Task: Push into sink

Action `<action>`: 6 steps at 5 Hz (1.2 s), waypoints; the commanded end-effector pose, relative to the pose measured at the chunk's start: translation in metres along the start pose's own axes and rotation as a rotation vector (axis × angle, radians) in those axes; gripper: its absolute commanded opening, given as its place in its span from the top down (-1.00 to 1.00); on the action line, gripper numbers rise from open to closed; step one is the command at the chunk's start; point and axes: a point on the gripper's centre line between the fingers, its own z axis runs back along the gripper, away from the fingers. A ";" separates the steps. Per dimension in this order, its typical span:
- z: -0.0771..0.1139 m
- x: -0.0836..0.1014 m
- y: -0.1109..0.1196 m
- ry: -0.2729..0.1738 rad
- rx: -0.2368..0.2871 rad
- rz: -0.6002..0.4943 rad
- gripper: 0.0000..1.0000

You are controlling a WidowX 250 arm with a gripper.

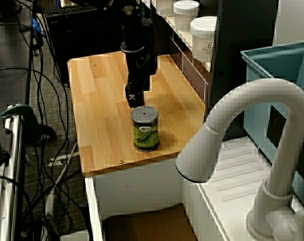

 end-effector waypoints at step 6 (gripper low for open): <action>0.017 0.028 -0.053 -0.042 0.046 0.011 -1.00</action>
